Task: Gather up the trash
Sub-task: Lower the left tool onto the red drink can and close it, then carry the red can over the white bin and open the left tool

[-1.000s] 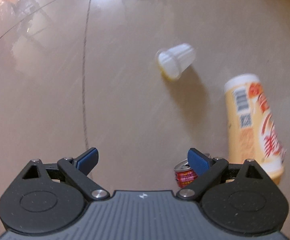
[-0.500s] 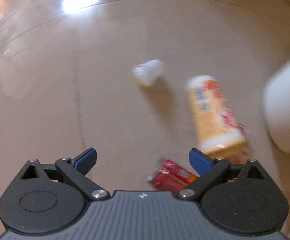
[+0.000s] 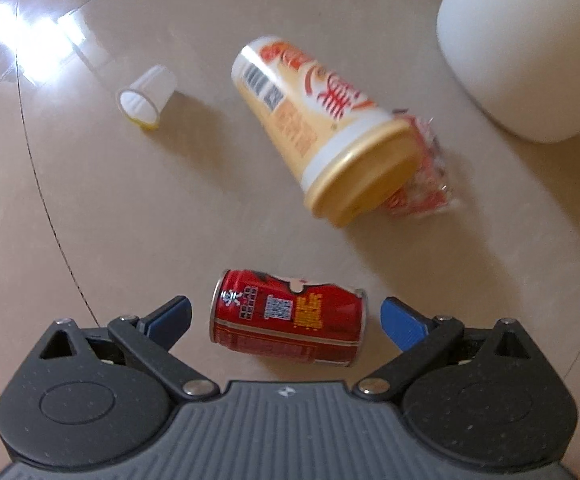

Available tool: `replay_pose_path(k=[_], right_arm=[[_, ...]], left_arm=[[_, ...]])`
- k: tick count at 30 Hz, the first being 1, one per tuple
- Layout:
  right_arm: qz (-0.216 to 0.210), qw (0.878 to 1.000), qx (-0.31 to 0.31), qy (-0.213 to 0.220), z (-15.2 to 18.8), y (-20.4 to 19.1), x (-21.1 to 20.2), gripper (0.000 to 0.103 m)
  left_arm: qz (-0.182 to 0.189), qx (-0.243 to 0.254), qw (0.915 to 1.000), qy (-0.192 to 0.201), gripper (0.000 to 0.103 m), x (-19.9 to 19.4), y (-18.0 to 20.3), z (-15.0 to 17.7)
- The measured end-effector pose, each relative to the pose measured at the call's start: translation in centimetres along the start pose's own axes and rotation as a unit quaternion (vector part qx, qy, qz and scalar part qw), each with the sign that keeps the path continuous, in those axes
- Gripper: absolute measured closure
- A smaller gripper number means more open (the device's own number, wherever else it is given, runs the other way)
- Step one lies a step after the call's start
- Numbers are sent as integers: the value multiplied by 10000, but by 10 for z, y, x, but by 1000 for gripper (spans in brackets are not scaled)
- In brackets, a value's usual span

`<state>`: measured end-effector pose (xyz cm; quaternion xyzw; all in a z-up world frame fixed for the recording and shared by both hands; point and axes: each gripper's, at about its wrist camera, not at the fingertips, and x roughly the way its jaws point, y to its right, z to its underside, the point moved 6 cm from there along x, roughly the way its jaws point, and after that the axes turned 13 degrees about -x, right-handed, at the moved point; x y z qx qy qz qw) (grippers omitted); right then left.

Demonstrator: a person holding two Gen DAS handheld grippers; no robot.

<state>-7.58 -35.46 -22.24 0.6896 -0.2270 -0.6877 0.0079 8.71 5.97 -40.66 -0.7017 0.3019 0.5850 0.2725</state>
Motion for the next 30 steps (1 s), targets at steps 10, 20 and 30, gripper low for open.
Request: replay_pose_path(k=[10,20,30], right_arm=[[75,10000,9,1,0,-3,1,89],[73,10000,31,11,1,-3,0,89],[-89,9997,214,-78,-2,5,0,89]], left_arm=[[-125,338,9991,-208,8,22,-2,6],[-338,277,9990,-38,16,14,5,17],[-309,-19,9995,-113,16,-61,12,-9]])
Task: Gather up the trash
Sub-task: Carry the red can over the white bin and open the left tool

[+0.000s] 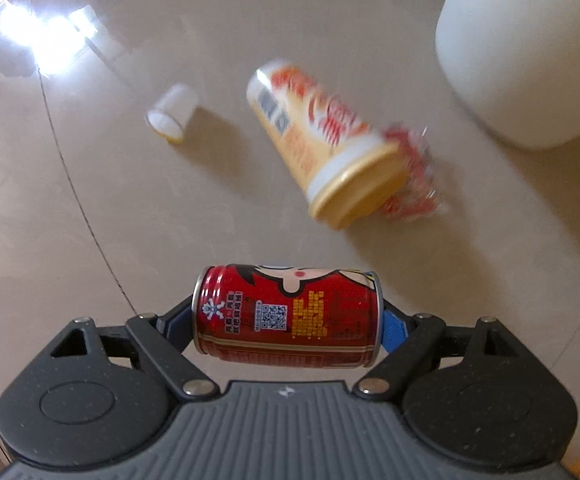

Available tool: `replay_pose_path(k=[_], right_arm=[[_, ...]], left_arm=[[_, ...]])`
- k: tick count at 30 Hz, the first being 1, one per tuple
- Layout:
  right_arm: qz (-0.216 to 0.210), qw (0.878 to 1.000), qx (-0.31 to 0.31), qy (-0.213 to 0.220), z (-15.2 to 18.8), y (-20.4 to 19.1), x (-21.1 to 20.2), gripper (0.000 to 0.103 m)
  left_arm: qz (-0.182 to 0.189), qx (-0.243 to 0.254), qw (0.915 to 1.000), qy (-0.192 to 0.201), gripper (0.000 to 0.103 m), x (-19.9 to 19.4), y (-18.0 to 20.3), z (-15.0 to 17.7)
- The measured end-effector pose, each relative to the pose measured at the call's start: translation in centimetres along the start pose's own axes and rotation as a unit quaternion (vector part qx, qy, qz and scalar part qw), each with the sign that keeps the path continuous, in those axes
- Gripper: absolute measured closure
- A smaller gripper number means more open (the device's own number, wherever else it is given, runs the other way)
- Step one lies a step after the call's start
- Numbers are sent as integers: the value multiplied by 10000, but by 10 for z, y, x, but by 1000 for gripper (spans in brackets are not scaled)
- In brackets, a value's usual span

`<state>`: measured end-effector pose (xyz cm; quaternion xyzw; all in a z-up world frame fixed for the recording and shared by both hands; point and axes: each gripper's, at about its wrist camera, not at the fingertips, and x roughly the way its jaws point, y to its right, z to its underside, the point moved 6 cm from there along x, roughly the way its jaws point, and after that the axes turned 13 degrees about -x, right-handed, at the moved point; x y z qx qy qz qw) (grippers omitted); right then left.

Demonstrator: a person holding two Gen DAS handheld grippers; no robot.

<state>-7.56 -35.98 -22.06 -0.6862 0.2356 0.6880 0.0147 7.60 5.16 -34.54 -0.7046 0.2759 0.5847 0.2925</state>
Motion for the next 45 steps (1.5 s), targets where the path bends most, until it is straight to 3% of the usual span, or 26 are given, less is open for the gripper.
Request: replay_pose_path(k=[7,15,26,33,37,45], right_arm=[[-165,9994,285,-99,-1,4,1,89],[-196,9996,208,-79,0,4,1,90],[-367,9990,232,-38,1,8,0,90],[-450,9989,140,23,2,10,-2,90],[-488,9987,164,51,3,11,-3,90],[-536,9984,167,100,4,13,-5,90]], left_arm=[[362,-77,9991,190,16,-75,15,-44],[605,255,9961,596,16,-153,49,-112],[1001,816,9879,854,16,-229,128,-186],[1387,939,9822,849,16,-237,177,-209],[1711,800,9800,622,12,-229,197,-213],[1722,315,9825,630,10,-222,182,-213]])
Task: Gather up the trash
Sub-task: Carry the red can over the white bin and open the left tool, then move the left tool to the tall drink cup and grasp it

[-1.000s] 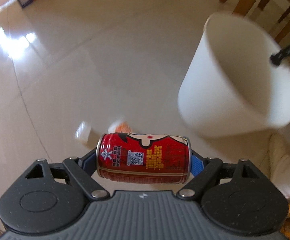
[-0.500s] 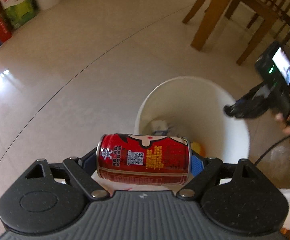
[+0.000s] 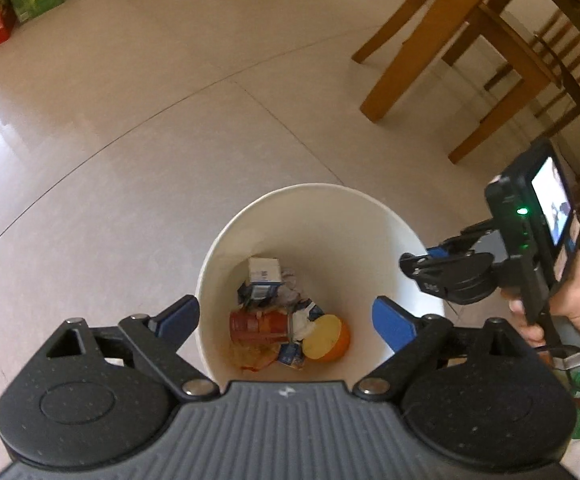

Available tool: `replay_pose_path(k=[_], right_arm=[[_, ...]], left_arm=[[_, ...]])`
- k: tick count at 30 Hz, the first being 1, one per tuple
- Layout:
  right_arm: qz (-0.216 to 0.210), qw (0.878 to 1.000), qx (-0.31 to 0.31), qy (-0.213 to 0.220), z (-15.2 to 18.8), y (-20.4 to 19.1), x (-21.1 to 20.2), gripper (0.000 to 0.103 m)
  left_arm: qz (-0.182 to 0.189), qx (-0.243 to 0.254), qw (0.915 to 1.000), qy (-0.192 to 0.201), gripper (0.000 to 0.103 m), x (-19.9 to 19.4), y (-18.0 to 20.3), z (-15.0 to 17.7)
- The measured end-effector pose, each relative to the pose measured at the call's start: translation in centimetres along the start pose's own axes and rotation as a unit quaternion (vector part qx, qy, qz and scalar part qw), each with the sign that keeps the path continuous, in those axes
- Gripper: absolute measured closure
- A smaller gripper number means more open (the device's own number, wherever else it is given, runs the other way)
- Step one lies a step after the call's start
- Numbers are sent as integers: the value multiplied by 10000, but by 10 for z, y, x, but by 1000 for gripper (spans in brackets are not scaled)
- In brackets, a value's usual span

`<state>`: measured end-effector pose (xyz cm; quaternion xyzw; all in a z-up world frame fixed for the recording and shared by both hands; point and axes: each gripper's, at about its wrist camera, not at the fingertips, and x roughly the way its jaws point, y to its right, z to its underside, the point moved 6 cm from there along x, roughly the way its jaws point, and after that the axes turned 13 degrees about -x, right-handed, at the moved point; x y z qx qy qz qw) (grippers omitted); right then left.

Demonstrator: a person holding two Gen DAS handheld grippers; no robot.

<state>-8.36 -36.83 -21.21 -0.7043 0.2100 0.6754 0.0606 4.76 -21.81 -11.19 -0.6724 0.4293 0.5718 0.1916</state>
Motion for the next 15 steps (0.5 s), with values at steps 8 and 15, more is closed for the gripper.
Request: replay_pose_path(k=[8,15], right_arm=[[12,10000,12,26,1,0,0,90],[15,10000,35,33,2,0,0,90]], left_arm=[[-566,-289,9978,190,10,-9,-45,15],[-1052,-912,9897,326,10,-12,-99,33]])
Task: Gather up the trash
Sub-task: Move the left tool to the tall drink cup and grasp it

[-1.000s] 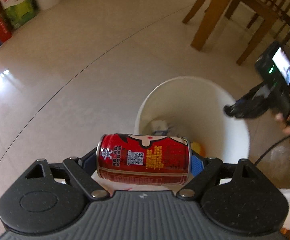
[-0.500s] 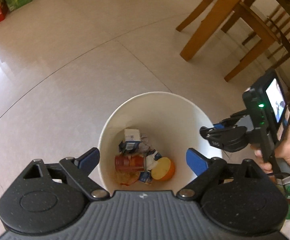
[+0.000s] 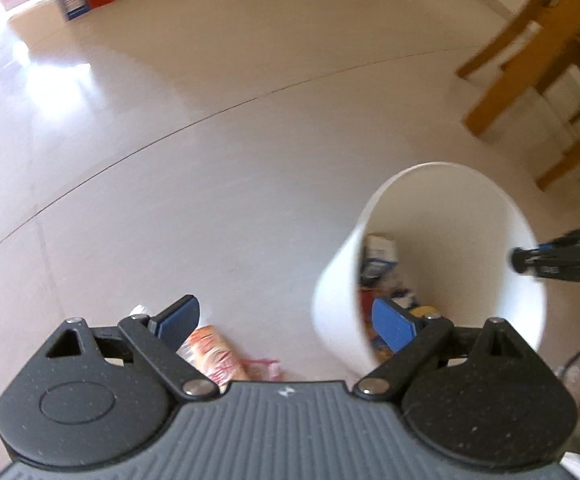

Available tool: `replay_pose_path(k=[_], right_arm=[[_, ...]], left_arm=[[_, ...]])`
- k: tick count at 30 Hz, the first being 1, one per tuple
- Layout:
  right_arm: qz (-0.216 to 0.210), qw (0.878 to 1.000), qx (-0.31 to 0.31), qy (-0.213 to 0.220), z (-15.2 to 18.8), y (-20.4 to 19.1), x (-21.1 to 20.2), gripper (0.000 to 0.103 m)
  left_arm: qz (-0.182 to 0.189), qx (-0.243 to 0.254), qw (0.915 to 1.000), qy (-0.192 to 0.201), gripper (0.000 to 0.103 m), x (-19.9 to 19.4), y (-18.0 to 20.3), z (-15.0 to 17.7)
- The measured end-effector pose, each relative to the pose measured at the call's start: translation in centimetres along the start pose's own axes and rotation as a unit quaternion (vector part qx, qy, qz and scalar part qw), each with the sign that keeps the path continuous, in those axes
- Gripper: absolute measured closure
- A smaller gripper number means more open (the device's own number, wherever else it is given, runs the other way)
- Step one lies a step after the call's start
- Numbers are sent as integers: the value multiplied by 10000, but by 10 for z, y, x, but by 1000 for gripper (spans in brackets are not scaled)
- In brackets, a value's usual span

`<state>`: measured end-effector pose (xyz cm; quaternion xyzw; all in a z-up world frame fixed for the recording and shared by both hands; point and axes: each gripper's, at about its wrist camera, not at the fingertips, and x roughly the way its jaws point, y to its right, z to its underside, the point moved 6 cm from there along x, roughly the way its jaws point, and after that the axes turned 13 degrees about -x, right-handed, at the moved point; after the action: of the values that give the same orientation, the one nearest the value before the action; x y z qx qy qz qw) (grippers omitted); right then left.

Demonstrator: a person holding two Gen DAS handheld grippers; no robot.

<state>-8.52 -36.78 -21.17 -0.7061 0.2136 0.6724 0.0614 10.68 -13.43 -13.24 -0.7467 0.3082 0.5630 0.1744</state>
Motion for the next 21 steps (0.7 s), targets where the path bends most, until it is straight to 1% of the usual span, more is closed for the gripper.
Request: replay_pose_path(k=[3,6,9,13,17,19,21], right_arm=[[1,10000,10,13,0,0,0,90],[7,10000,24,9,0,0,0,90],[-2,10000,52,3,0,1,0,90],[2,10000,29,-7,0,0,0,90],[-17,10000,-12,-25,0,0,1,90],[-30,10000,-39,-30,0,0,1,90],[-36,9999,-89,-28,0,0,1,90]], left_arm=[[-138,-289,9995,13,10,7,-20,7],[-207,-710,9973,-11,10,24,-40,19],[-332,-1090,9934,-104,10,51,-55,35],[-518,-1543,9863,-252,10,95,-75,57],[-665,-1734,9817,-410,10,136,-85,74],[-872,-1823,9786,-380,11,155,-91,80],[-908,-1965,9756,-356,11,171,-96,85]])
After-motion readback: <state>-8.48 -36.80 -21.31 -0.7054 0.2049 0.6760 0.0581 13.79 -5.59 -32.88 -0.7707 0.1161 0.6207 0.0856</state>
